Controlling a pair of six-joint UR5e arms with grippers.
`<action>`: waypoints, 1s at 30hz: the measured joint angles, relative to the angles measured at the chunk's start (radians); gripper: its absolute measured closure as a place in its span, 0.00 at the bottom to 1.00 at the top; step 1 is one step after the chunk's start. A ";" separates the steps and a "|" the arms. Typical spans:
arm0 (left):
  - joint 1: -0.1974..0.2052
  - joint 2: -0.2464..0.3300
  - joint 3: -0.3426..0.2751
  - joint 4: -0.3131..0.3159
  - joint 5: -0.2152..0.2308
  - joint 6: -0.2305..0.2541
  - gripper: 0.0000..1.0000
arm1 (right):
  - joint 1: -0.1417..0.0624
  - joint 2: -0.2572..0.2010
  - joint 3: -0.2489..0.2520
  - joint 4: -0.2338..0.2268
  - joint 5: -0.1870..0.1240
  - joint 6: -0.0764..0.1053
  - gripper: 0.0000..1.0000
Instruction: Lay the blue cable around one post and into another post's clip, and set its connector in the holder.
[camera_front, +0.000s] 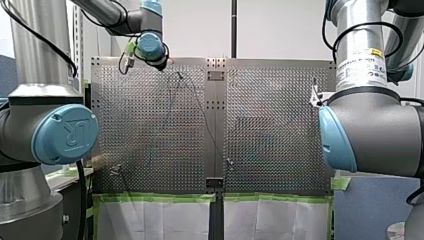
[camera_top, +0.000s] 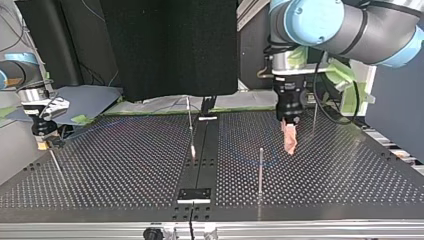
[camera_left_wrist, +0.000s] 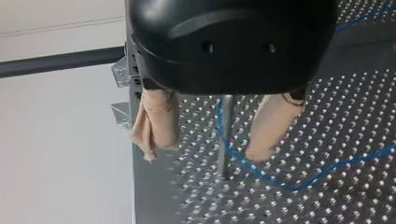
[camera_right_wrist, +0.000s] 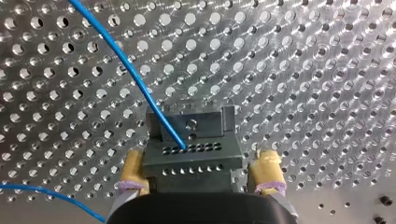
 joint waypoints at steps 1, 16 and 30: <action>0.000 0.000 -0.010 0.009 0.006 -0.008 0.00 | 0.000 0.000 0.000 0.000 0.000 0.000 0.00; -0.016 -0.095 -0.154 0.154 0.141 -0.148 0.00 | -0.001 0.000 0.000 -0.003 -0.001 0.001 0.00; -0.019 -0.218 -0.288 0.287 0.275 -0.282 0.00 | -0.001 0.000 0.000 -0.002 -0.002 0.001 0.00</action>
